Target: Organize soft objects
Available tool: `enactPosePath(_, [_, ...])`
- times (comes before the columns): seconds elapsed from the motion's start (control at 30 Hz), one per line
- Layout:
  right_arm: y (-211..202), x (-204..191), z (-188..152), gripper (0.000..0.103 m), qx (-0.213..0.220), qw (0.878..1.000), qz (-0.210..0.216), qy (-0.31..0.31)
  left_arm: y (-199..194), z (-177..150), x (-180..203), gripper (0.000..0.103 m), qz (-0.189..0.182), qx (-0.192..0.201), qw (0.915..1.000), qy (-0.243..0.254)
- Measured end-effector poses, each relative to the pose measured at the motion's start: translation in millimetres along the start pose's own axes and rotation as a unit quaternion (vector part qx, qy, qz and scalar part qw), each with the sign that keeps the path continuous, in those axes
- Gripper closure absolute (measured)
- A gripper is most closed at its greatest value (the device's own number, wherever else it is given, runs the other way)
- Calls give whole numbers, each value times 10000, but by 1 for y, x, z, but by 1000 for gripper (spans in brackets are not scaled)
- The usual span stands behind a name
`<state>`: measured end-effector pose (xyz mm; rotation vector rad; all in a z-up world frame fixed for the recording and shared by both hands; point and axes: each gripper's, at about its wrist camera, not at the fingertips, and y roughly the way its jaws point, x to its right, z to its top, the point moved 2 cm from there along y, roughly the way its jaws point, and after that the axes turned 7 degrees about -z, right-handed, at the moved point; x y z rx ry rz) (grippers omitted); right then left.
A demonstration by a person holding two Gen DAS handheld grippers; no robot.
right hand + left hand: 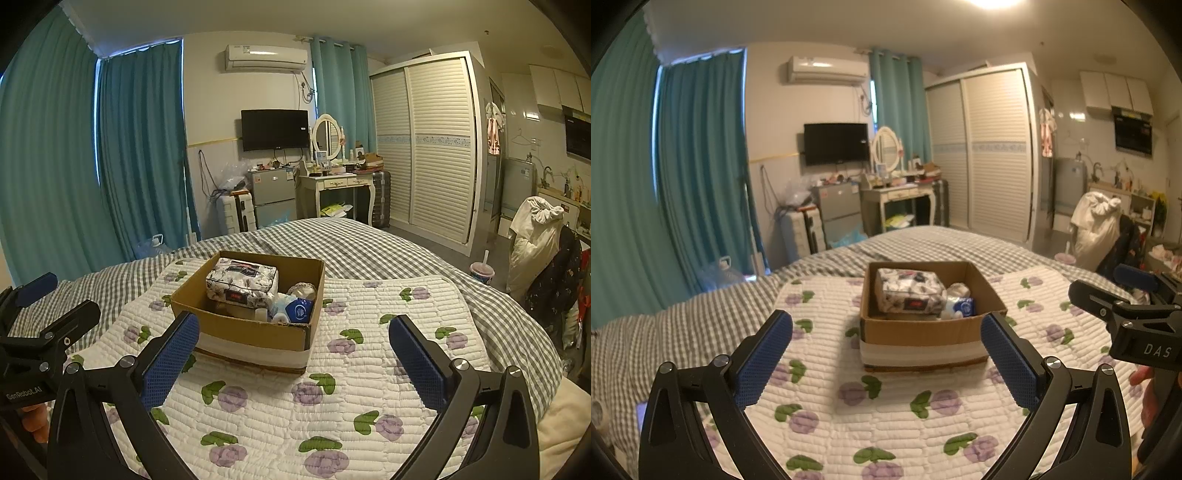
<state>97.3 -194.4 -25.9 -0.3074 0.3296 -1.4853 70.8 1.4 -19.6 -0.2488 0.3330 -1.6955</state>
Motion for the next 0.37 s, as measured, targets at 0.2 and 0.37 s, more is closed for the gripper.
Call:
enactPosePath(0.2, [0, 0, 0, 0, -9, 10000, 5, -6, 1, -1, 0, 0, 11, -9, 10000, 5])
enactPosePath(0.37, [1, -1, -2, 0, -35, 10000, 1, -12, 0, -5, -1, 0, 12, -19, 10000, -49])
